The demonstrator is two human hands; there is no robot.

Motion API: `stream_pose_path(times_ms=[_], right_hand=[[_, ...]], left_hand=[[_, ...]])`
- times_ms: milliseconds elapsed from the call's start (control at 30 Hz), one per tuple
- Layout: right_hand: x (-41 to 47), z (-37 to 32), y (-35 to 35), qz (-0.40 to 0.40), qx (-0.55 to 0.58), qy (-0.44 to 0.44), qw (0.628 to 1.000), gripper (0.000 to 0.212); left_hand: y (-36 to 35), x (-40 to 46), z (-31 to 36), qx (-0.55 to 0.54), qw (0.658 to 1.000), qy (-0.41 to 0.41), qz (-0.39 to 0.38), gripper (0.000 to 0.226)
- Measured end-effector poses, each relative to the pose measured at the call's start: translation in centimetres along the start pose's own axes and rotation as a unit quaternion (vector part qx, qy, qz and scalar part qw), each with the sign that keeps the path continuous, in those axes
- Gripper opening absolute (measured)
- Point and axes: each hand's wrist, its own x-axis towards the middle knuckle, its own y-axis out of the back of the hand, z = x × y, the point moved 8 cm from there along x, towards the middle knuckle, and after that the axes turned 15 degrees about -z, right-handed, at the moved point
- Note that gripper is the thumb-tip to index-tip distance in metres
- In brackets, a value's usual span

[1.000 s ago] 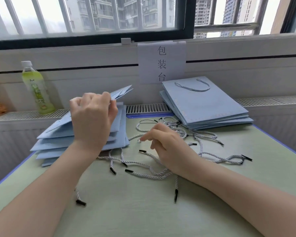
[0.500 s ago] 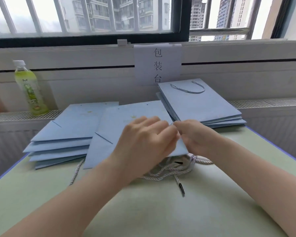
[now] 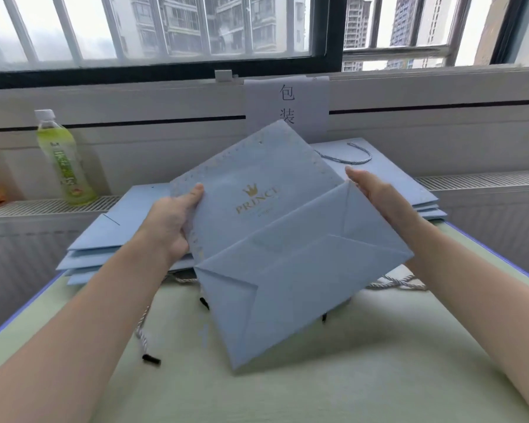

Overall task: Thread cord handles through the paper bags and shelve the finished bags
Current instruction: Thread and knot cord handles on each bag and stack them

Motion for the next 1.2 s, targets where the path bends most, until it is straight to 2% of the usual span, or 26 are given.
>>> stream_pose_path(times_ms=[33, 133, 167, 300, 367, 433, 467, 500, 533, 567, 600, 733, 800, 833, 967, 1000, 1133, 1200], right_hand=[[0.1, -0.7, 0.8, 0.035, -0.003, 0.038, 0.999, 0.041], [0.0, -2.6, 2.9, 0.089, 0.024, 0.147, 0.985, 0.016], [-0.2, -2.9, 3.5, 0.095, 0.03, 0.166, 0.981, 0.013], [-0.6, -3.8, 4.1, 0.102, 0.015, 0.2, 0.974, 0.015], [-0.5, -3.8, 3.3, 0.085, -0.011, 0.198, 0.976, 0.015], [-0.3, -3.5, 1.8, 0.049, -0.047, 0.188, 0.98, 0.015], [-0.2, -3.2, 0.9, 0.027, -0.061, 0.18, 0.981, 0.015], [-0.1, -2.8, -0.1, 0.004, -0.066, 0.168, 0.984, 0.015], [-0.1, -2.3, -1.1, -0.021, -0.065, 0.154, 0.986, 0.015], [0.0, -1.7, -2.2, -0.046, -0.069, 0.138, 0.987, 0.016], [0.0, -0.8, -3.3, -0.069, -0.092, 0.121, 0.986, 0.016], [0.1, 3.2, -6.6, -0.117, -0.305, 0.084, 0.942, 0.012], [0.4, 4.3, -7.1, -0.113, -0.373, 0.095, 0.916, 0.017], [0.5, 4.3, -7.0, -0.102, -0.394, 0.104, 0.908, 0.018], [0.5, 3.1, -5.2, -0.027, -0.399, 0.156, 0.903, 0.012], [0.4, 2.8, -4.8, -0.012, -0.4, 0.168, 0.901, 0.012], [0.1, 2.5, -4.7, 0.021, -0.42, 0.195, 0.886, 0.012], [-0.3, 2.2, -4.9, 0.042, -0.457, 0.21, 0.863, 0.01]], left_hand=[[-0.4, -0.2, 0.0, 0.009, 1.0, -0.002, -0.001, 0.023], [-0.9, -0.4, -0.4, 0.061, 0.998, 0.012, 0.009, 0.058], [-1.5, -0.4, -0.9, 0.074, 0.997, 0.024, -0.005, 0.057], [-4.6, -1.8, -2.9, 0.161, 0.98, 0.094, -0.064, 0.017], [-5.5, -2.5, -3.9, 0.18, 0.971, 0.136, -0.082, 0.01], [-5.0, -2.6, -3.8, 0.254, 0.957, 0.135, -0.043, 0.008], [-4.6, -2.4, -3.3, 0.351, 0.93, 0.105, -0.018, 0.011], [-4.4, -2.1, -2.5, 0.482, 0.874, 0.061, 0.004, 0.017], [-4.7, -2.3, -1.7, 0.602, 0.798, 0.015, 0.031, 0.023], [-5.3, -2.6, -1.1, 0.679, 0.731, -0.026, 0.056, 0.029], [-5.7, -3.0, -0.8, 0.713, 0.696, -0.052, 0.069, 0.035], [-6.6, -3.0, -1.1, 0.743, 0.664, -0.076, 0.041, 0.041], [-6.8, -2.8, -1.6, 0.741, 0.667, -0.081, 0.01, 0.035], [-7.1, -2.8, -1.9, 0.726, 0.681, -0.095, -0.013, 0.029], [-8.6, -2.9, -2.5, 0.557, 0.803, -0.169, -0.132, 0.017], [-8.8, -2.9, -2.6, 0.53, 0.817, -0.17, -0.15, 0.013], [-8.5, -2.4, -3.0, 0.537, 0.809, -0.183, -0.153, 0.015], [-7.7, -2.1, -3.0, 0.533, 0.817, -0.177, -0.13, 0.017]])
